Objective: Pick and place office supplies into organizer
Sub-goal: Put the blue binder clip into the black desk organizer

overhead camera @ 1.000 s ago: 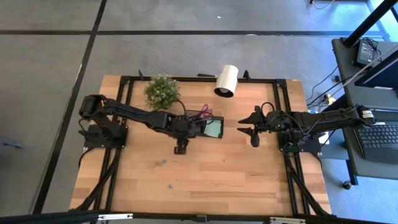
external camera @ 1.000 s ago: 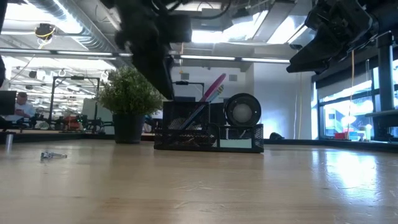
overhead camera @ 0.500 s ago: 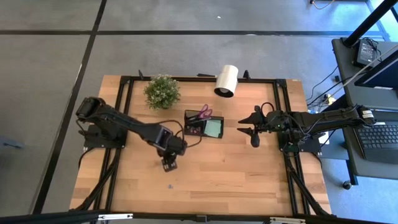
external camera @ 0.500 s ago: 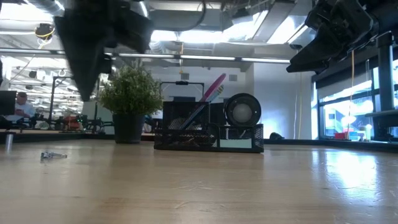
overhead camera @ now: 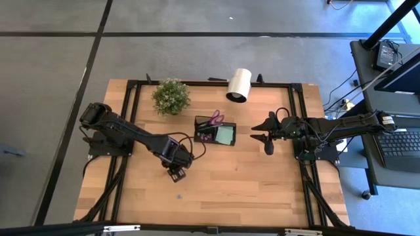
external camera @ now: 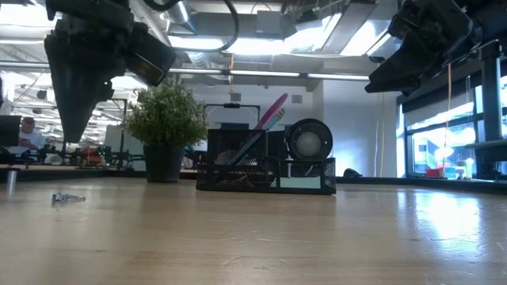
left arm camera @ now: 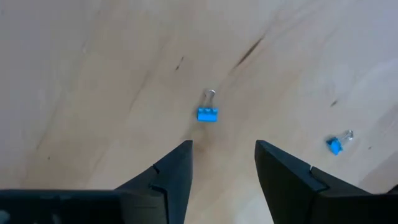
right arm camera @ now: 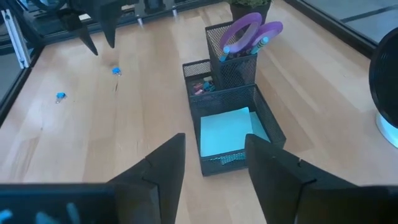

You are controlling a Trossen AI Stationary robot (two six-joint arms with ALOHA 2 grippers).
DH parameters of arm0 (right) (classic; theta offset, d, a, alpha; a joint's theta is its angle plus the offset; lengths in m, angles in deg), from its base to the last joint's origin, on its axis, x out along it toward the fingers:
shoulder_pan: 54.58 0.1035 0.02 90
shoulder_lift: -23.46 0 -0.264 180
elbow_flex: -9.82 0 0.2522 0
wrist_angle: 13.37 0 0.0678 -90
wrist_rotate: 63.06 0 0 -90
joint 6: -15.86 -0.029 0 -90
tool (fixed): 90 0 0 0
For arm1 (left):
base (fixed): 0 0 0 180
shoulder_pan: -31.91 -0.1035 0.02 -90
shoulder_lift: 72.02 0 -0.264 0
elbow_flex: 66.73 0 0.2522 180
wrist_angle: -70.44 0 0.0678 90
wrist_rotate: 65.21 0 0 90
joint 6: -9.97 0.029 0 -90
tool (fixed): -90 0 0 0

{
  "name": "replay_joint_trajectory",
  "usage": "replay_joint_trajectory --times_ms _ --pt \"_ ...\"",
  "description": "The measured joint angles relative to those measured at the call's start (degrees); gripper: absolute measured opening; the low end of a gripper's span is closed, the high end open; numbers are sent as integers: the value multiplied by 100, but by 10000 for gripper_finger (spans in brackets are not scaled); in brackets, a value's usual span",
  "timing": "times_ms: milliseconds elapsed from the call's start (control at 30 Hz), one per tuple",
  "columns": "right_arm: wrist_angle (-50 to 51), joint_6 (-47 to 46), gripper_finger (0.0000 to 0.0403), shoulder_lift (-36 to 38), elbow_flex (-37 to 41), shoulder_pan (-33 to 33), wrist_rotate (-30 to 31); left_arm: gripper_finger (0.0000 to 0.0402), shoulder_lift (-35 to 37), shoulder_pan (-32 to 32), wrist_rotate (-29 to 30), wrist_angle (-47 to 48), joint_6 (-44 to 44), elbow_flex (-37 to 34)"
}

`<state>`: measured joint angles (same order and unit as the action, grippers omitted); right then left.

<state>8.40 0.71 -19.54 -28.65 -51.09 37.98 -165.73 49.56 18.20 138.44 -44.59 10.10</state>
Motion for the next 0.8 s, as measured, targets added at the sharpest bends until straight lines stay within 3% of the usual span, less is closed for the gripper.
replay_joint_trajectory --times_ms 200,367,800 --pt "0 -122 171 1 0 0 1 166 -50 12 -7 -10 284 0" --pt "-26 -130 171 0 0 0 -1 166 -440 31 -254 -39 633 -2" --pt "-55 -261 171 0 0 1 1 166 -1140 -17 -150 -76 1023 -7"
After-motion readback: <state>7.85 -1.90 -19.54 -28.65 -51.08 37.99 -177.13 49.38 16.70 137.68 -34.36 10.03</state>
